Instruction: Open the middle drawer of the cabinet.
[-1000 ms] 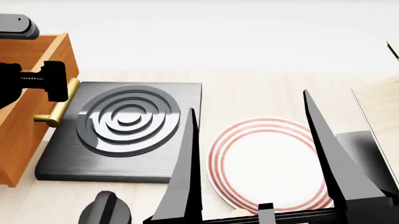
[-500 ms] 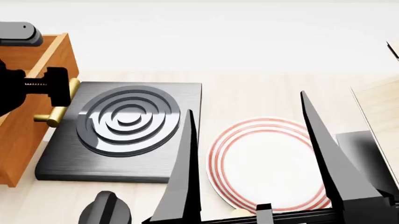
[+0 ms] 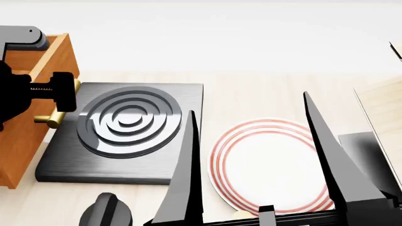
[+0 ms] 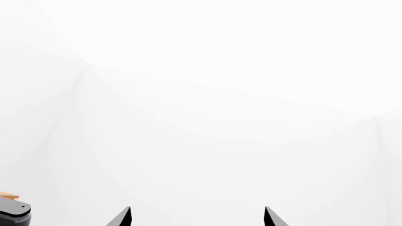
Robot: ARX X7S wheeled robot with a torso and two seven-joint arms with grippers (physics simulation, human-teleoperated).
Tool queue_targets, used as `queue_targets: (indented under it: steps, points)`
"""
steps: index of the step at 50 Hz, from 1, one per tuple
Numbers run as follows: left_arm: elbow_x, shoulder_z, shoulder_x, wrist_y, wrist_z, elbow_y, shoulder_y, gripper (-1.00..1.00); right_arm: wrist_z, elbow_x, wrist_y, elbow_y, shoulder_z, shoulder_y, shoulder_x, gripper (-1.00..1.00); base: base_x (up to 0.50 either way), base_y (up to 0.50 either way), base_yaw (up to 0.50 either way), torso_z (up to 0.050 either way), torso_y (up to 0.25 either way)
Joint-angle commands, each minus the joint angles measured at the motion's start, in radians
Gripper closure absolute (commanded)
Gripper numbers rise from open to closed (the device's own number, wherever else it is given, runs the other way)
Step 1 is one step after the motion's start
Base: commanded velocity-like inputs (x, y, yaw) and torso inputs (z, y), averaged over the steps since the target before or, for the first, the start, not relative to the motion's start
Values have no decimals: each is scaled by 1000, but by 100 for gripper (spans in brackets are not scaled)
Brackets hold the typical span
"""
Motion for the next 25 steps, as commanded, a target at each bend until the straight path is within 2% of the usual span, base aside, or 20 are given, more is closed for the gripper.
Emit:
queue_targets:
  steps: [1, 25]
  points:
    - [-13, -7, -2, -12, -9, 22, 2, -100, 5, 4, 2, -1, -2, 2, 6, -100, 0, 0, 0, 0, 0]
    - [-23, -13, 18, -9, -3, 28, 18, -100, 18, 16, 2, 1, -2, 5, 16, -100, 0, 0, 0, 0, 0]
